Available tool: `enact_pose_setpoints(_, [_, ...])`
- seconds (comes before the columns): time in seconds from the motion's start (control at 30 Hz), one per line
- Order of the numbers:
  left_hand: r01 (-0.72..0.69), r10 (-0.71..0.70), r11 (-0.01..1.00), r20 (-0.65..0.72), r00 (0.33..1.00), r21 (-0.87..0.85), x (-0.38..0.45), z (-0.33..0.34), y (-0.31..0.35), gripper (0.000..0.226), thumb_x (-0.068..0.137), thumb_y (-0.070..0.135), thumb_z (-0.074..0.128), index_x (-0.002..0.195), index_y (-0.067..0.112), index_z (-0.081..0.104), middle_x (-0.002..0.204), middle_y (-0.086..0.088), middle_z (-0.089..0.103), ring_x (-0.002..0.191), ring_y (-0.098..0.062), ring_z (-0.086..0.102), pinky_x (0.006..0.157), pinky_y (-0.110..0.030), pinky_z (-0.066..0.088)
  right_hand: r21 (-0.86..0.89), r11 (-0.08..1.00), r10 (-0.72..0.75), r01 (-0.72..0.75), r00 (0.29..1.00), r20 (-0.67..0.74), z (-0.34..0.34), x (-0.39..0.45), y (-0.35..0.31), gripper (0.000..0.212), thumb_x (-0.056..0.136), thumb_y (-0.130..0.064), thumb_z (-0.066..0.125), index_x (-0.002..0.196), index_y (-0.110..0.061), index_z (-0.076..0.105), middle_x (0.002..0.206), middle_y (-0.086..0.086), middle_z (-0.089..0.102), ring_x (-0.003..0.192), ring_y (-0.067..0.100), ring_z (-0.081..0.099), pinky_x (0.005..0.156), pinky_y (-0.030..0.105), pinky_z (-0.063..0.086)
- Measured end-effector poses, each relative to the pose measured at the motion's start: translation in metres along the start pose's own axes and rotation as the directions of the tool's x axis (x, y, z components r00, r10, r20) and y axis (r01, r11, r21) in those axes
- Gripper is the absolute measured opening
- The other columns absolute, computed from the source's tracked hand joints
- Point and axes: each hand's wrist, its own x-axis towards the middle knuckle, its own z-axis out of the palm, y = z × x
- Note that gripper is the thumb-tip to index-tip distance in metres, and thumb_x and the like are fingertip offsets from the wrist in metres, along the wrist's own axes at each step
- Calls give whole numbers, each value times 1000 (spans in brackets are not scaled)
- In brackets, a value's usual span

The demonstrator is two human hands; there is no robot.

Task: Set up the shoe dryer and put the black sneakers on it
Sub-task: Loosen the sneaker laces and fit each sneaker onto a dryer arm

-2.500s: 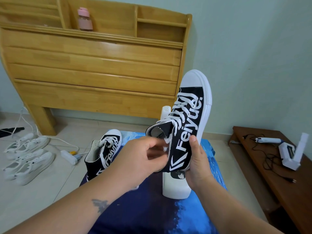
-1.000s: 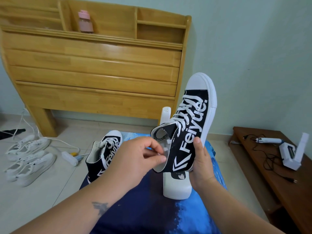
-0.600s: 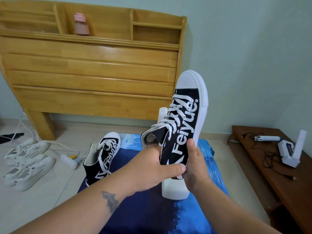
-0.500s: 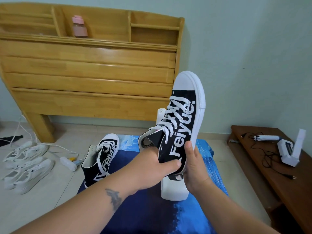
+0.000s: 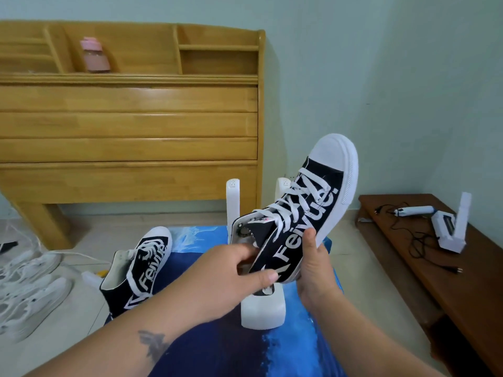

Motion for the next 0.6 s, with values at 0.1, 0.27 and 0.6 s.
enact_pose_setpoints(0.1, [63, -74, 991, -89, 993, -114, 7, -6, 7, 34, 77, 59, 62, 96, 32, 71, 91, 29, 72, 82, 17, 62, 70, -2, 42, -17, 1000, -16, 15, 997, -71, -16, 4, 0, 110, 37, -82, 78, 129, -25, 57, 123, 3, 72, 114, 25, 68, 92, 51, 55])
enact_pose_setpoints(0.27, [147, -182, 976, -231, 956, -163, 39, 5, 12, 66, 80, 69, 47, 91, 7, 65, 82, -8, 63, 71, -12, 53, 70, -29, 45, -33, 998, -52, 48, 987, -151, -34, 3, 0, 105, 37, -81, 79, 126, -31, 57, 117, -4, 74, 109, 18, 70, 83, 39, 58])
enact_pose_setpoints(0.6, [61, -147, 947, -258, 955, -314, 112, 19, 29, 26, 89, 34, 63, 82, 9, 64, 82, -20, 66, 63, -16, 48, 64, -30, 38, -127, 948, -315, 291, 912, -264, -55, 31, -36, 52, 57, -57, 81, 103, -50, 58, 95, -26, 73, 90, -6, 69, 80, 17, 55])
